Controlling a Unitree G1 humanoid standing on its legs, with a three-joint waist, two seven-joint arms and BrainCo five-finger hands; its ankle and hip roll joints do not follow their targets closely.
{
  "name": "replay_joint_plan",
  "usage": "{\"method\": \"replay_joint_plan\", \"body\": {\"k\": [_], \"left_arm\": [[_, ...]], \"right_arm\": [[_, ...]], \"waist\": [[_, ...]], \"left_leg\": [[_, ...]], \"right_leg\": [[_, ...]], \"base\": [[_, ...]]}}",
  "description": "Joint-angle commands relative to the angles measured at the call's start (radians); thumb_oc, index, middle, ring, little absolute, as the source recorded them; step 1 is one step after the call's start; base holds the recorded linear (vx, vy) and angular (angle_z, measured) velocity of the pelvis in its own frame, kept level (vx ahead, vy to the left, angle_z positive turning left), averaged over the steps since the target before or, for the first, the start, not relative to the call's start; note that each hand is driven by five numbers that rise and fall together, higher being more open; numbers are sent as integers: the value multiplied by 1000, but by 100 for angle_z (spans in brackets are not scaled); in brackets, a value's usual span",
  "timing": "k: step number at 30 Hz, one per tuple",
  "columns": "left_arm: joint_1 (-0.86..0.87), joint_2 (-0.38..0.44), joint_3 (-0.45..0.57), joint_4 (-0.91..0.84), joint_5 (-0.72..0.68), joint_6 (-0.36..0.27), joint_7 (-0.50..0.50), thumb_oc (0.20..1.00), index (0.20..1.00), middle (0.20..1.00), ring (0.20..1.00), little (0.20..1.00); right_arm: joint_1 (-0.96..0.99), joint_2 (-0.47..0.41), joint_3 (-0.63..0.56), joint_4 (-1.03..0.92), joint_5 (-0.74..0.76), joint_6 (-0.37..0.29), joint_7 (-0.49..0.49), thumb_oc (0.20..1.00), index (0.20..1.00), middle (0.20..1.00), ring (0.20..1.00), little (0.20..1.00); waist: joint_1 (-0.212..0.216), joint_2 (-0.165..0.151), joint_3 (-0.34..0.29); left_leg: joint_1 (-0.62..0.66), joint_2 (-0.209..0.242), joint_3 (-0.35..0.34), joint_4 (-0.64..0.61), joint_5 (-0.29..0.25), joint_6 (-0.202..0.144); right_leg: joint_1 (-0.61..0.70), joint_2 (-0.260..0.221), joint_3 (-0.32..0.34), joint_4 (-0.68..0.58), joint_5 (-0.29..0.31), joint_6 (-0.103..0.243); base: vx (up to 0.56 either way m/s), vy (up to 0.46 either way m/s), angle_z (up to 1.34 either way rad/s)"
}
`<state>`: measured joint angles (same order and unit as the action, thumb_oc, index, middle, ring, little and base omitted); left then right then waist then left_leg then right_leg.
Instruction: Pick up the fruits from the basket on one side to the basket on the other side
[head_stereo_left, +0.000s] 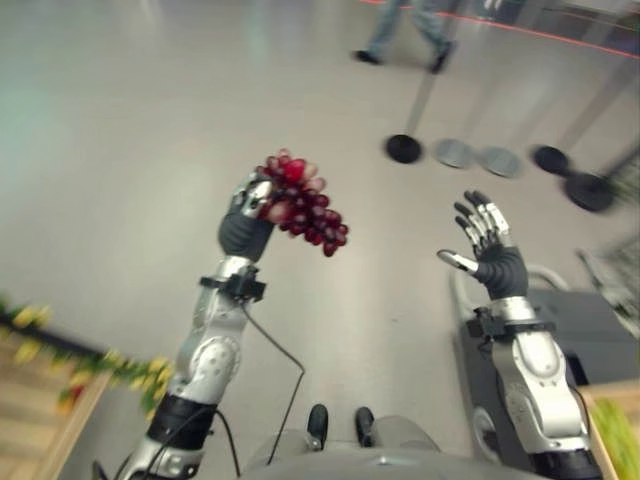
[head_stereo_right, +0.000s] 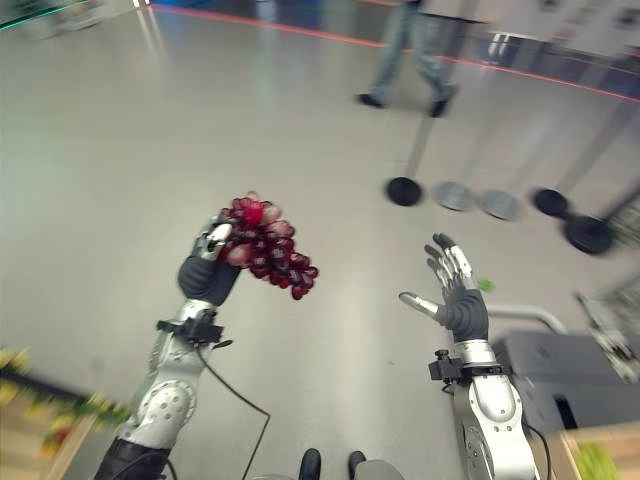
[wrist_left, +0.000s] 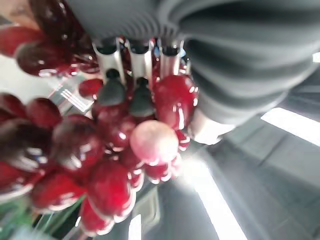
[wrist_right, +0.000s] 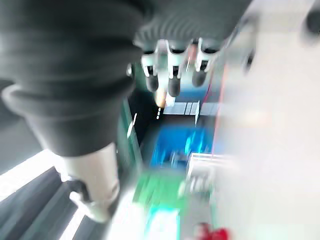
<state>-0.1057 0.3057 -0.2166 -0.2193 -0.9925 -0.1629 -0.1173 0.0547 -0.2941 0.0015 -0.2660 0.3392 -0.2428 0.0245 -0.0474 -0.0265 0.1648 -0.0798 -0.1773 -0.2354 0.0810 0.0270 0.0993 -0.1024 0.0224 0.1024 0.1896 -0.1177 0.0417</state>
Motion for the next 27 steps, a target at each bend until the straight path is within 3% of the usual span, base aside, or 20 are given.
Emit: {"method": "replay_joint_plan", "body": {"k": [1,2,4,6,8,11,12,14,15,19,21,24,26,27], "left_arm": [[-43,18,11,-106,53,-52,-59,200,200,200,200,200],[-43,18,11,-106,53,-52,-59,200,200,200,200,200],[-56,5,25,-100,46,-70,-47,200,200,200,200,200],[-55,-9,25,-95,38,-68,-44,200,200,200,200,200],[-55,-23,31,-91,39,-76,-35,200,200,200,200,200],[-49,-34,30,-81,40,-74,-24,200,200,200,200,200],[-51,-33,27,-76,48,-71,-25,200,200,200,200,200],[-40,-24,30,-79,46,-67,-32,200,200,200,200,200],[-32,-16,41,-89,53,-70,-33,200,200,200,200,200],[1,-20,66,-102,43,-58,-44,200,200,200,200,200],[16,-24,74,-105,37,-53,-46,200,200,200,200,200],[17,-28,65,-93,34,-49,-43,200,200,200,200,200],[20,-26,65,-90,32,-44,-48,200,200,200,200,200],[16,-13,60,-89,40,-44,-50,200,200,200,200,200]], "right_arm": [[-45,-2,-18,-73,70,-88,23,1000,1000,1000,1000,1000],[-45,-2,-17,-73,70,-88,24,1000,1000,1000,1000,1000],[-107,-7,-1,-84,89,-112,5,1000,1000,1000,1000,1000],[-131,-15,-3,-91,99,-115,-3,1000,1000,1000,1000,1000],[-166,-34,-6,-106,82,-122,-21,1000,1000,1000,1000,1000],[-168,-52,5,-111,59,-124,-42,1000,1000,1000,1000,1000],[-171,-61,13,-111,39,-117,-48,1000,1000,1000,1000,1000],[-169,-69,30,-105,25,-106,-41,1000,1000,1000,1000,1000],[-175,-72,40,-109,21,-101,-30,1000,1000,1000,1000,1000],[-156,-56,49,-118,29,-91,-1,1000,1000,1000,1000,1000],[-147,-49,46,-115,42,-90,5,1000,1000,1000,1000,1000],[-135,-54,42,-102,35,-91,-4,1000,1000,1000,1000,1000],[-134,-58,44,-92,25,-86,-7,1000,1000,1000,1000,1000],[-120,-56,28,-93,14,-84,-11,1000,1000,1000,1000,1000]], "waist": [[12,-32,-51],[11,-31,-51],[44,-22,-32],[53,-9,-14],[55,8,6],[45,8,24],[50,9,28],[62,5,26],[73,-3,24],[75,-10,-6],[77,-10,-22],[59,-3,-34],[56,3,-40],[57,9,-49]], "left_leg": [[-2,65,-54,53,-79,-107],[-2,64,-55,53,-79,-107],[-60,84,-140,72,-33,-165],[-99,108,-156,64,11,-194],[-149,161,-67,27,78,-211],[-191,259,202,-22,100,-202],[-196,289,257,6,108,-208],[-159,306,269,62,90,-216],[-150,312,278,122,56,-211],[-54,334,326,130,-29,-206],[-1,366,368,123,-71,-218],[31,421,482,121,-79,-227],[49,424,498,110,-92,-231],[60,412,514,58,-81,-229]], "right_leg": [[50,-39,-39,-16,-45,44],[50,-39,-40,-17,-45,44],[73,-16,-88,-68,-40,24],[101,-6,-141,-103,-43,11],[123,-6,-213,-132,-44,7],[149,-37,-327,-162,-40,14],[152,-50,-365,-175,-29,11],[167,-70,-421,-194,-15,4],[170,-83,-456,-192,-15,-2],[186,-105,-549,-210,-15,-5],[196,-114,-593,-199,-30,-4],[202,-138,-684,-191,-13,4],[203,-145,-701,-191,-6,9],[202,-162,-730,-193,24,28]], "base": [[-76,-254,144],[-79,-214,109],[-195,-420,119],[-212,-326,145],[-173,-152,189],[-148,-91,210],[-155,-55,162],[-186,-42,116],[-147,-16,73],[-54,42,74],[48,93,91],[-19,187,146],[-4,240,173],[-3,322,124]]}}
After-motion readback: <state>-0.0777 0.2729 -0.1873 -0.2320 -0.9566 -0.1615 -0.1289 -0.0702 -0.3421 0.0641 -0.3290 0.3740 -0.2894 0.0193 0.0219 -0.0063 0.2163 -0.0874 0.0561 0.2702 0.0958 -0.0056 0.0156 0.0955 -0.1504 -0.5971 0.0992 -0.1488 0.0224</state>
